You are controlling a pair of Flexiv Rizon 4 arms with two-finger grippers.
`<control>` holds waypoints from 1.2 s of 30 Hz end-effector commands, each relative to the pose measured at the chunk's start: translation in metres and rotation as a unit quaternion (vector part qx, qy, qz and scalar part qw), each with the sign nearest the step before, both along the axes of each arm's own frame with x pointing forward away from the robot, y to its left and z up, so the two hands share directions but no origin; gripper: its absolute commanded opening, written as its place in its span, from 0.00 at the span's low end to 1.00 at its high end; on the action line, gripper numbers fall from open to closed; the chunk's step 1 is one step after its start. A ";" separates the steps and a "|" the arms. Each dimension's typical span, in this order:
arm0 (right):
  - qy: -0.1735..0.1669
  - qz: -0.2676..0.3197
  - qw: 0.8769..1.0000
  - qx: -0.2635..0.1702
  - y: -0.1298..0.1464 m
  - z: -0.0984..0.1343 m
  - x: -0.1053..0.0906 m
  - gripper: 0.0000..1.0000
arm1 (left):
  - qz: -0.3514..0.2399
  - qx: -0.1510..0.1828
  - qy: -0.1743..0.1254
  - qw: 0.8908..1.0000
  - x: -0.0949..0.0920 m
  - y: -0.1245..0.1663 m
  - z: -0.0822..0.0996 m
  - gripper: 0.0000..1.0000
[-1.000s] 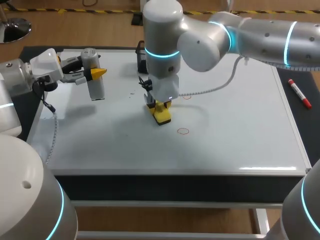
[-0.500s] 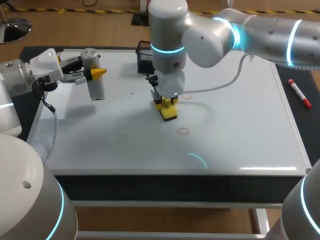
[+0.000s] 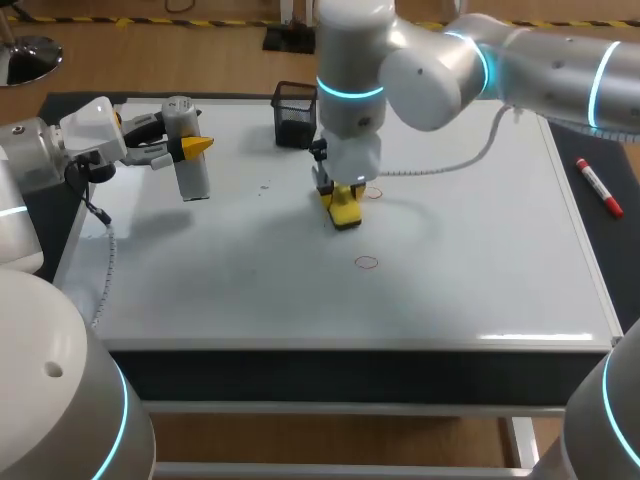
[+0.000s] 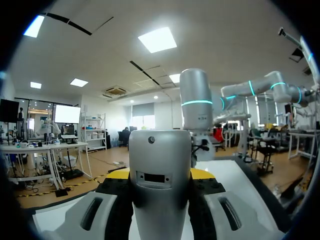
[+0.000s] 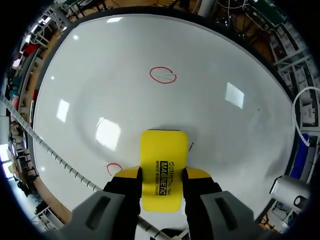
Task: Pick up the inspection probe, press it on each red-marked spot on the whiteboard one by one, put down the probe, pick up the eraser, and wipe off all the red marks.
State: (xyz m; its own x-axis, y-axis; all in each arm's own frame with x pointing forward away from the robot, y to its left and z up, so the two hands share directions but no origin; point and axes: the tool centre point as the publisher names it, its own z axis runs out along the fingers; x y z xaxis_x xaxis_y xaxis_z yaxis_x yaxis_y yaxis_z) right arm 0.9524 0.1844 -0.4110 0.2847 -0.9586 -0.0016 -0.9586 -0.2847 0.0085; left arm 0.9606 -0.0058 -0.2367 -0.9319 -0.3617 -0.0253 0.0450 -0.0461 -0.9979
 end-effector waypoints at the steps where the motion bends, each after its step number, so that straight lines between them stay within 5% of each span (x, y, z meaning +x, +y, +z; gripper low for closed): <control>1: -0.007 -0.013 1.000 0.014 -0.016 0.027 0.005 0.00 | 0.002 -0.002 -0.002 1.000 0.000 -0.001 0.000 0.00; 10: -0.016 -0.061 0.998 0.015 -0.061 0.042 0.041 0.00 | 0.002 -0.002 -0.002 1.000 0.000 -0.001 0.000 0.00; 23: -0.040 -0.146 0.988 0.008 -0.170 0.060 0.095 0.00 | 0.002 -0.002 -0.002 1.000 0.000 -0.001 0.000 0.00; 36: -0.044 -0.228 0.973 -0.007 -0.264 0.063 0.125 0.00 | 0.002 -0.002 -0.002 1.000 0.000 -0.001 0.000 0.00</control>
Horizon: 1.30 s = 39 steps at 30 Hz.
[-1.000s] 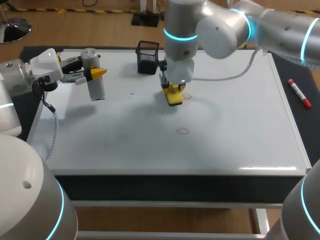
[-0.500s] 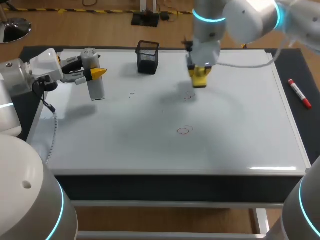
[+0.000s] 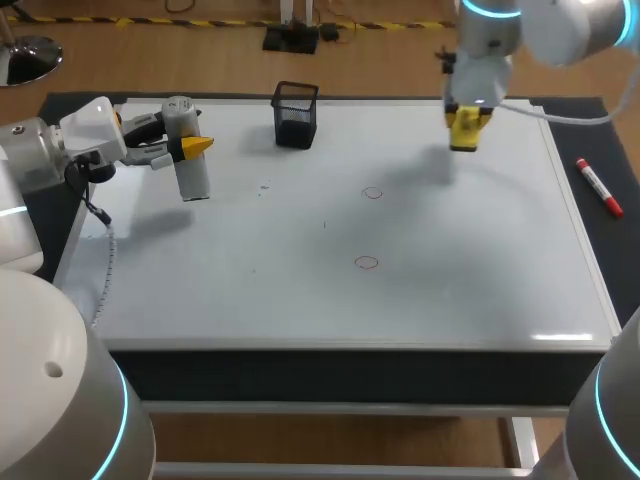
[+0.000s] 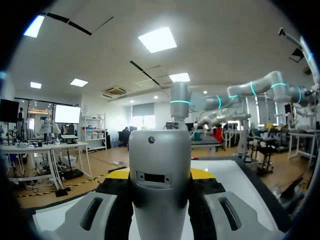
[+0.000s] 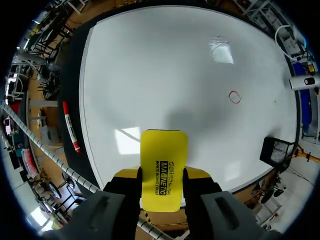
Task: Pick up the inspection probe, press it on each red-marked spot on the whiteboard one by one, put down the probe, pick up the eraser, and wipe off all the red marks.
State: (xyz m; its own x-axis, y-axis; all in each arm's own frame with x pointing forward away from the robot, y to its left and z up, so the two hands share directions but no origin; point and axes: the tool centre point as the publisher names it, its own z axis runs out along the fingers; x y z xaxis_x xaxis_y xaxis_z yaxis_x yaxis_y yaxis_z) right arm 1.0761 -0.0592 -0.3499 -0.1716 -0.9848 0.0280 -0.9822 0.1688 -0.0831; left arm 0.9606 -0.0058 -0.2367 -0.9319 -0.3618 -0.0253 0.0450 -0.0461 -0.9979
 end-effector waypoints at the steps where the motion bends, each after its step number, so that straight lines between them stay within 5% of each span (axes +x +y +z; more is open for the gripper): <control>1: 0.002 -0.001 1.000 0.007 -0.023 0.002 0.002 0.00 | 0.002 -0.002 -0.002 1.000 0.000 -0.001 0.000 0.00; 15: 0.046 -0.043 0.996 0.060 -0.036 -0.001 0.000 0.00 | 0.002 -0.002 -0.002 1.000 0.000 -0.001 0.000 0.00; 36: 0.045 -0.046 0.996 0.057 -0.037 -0.003 -0.002 0.00 | 0.002 -0.002 -0.002 1.000 0.000 -0.001 0.000 0.00; 39: 0.045 -0.046 0.996 0.057 -0.037 -0.003 -0.002 0.00 | -0.018 0.023 0.005 1.000 0.003 -0.021 0.005 0.00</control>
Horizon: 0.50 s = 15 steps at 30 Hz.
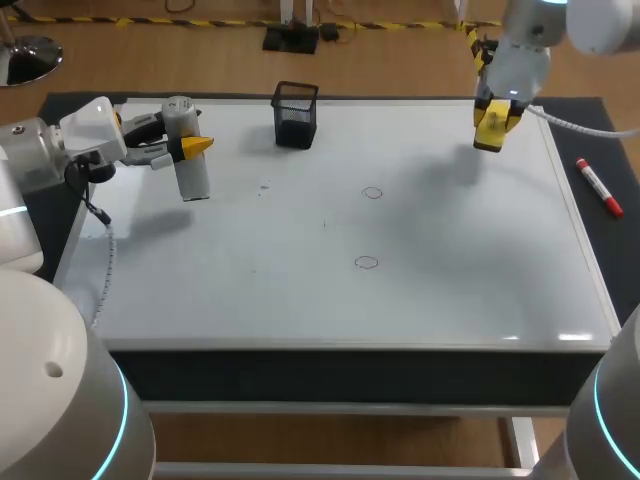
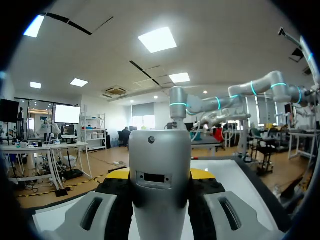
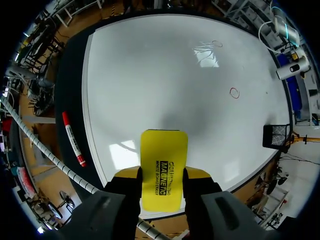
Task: Pick up the inspection probe, press it on each red-marked spot on the whiteboard one by one, put down the probe, pick up the eraser, and wipe off all the red marks.
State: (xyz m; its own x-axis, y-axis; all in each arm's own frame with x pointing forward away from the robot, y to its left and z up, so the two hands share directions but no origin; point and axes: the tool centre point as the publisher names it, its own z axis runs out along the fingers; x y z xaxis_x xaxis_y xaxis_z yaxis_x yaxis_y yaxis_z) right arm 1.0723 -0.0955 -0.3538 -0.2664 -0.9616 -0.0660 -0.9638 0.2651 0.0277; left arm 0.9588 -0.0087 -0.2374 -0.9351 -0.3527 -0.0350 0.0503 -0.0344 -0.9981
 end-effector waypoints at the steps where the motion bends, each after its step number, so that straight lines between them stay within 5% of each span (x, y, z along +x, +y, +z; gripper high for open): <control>1: 0.001 0.001 1.000 -0.001 -0.001 0.001 0.002 0.00 | -0.018 0.017 0.006 1.000 0.005 -0.024 0.006 0.00; 15: 0.001 0.001 1.000 -0.001 -0.001 0.001 0.002 0.00 | -0.105 -0.009 -0.033 0.994 0.017 -0.125 0.005 0.00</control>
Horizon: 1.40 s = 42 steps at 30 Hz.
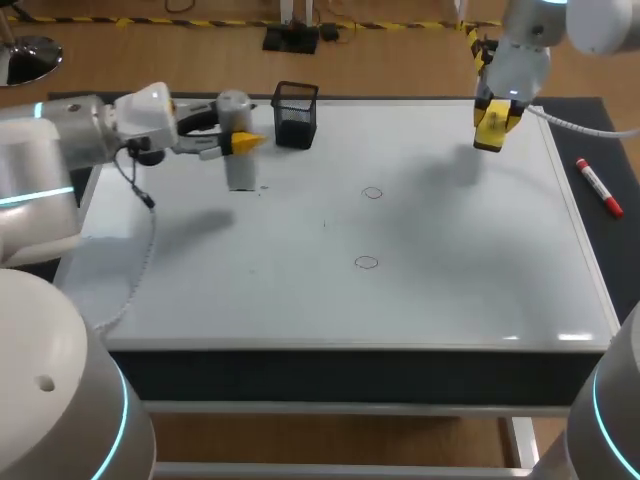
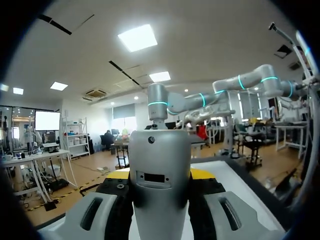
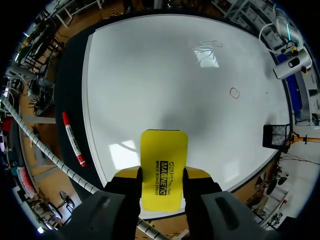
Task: Pick up the inspection probe, press it on each red-marked spot on the whiteboard one by one, put down the probe, pick up the eraser, and wipe off all the red marks.
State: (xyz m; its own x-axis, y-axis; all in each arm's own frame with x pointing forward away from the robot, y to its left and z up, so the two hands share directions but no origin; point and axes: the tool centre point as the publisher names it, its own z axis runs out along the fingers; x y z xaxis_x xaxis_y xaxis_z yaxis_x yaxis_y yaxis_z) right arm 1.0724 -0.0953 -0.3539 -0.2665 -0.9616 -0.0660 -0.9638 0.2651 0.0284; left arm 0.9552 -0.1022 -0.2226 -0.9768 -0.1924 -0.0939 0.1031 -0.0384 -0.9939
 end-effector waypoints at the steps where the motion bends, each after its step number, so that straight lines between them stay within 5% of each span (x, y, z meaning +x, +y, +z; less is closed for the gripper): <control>1: 0.001 0.001 1.000 -0.001 -0.001 0.001 0.001 0.00 | -0.027 -0.015 -0.002 1.000 0.023 -0.040 -0.011 0.00; 23: 0.001 0.001 1.000 -0.001 -0.001 0.001 0.001 0.00 | -0.068 -0.029 0.022 0.997 0.059 -0.181 -0.026 0.00; 42: 0.001 0.001 1.000 -0.001 -0.001 0.001 0.001 0.00 | -0.091 -0.045 0.033 0.994 0.066 -0.209 -0.050 0.00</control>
